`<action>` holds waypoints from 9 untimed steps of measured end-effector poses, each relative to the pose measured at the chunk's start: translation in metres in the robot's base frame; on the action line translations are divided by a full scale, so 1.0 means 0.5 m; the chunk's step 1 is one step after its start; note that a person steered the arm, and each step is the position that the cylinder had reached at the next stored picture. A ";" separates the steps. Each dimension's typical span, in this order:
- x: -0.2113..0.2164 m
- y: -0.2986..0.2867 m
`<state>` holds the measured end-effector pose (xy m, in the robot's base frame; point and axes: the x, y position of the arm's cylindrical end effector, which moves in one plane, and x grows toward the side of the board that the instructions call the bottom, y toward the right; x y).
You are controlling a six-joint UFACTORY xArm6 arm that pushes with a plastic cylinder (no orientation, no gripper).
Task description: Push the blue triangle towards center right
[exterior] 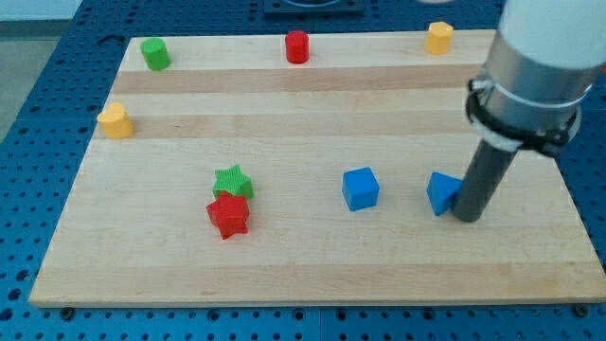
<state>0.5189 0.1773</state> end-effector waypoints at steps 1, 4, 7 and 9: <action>-0.042 0.024; 0.053 0.001; -0.095 -0.057; -0.109 -0.144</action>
<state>0.4642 0.1055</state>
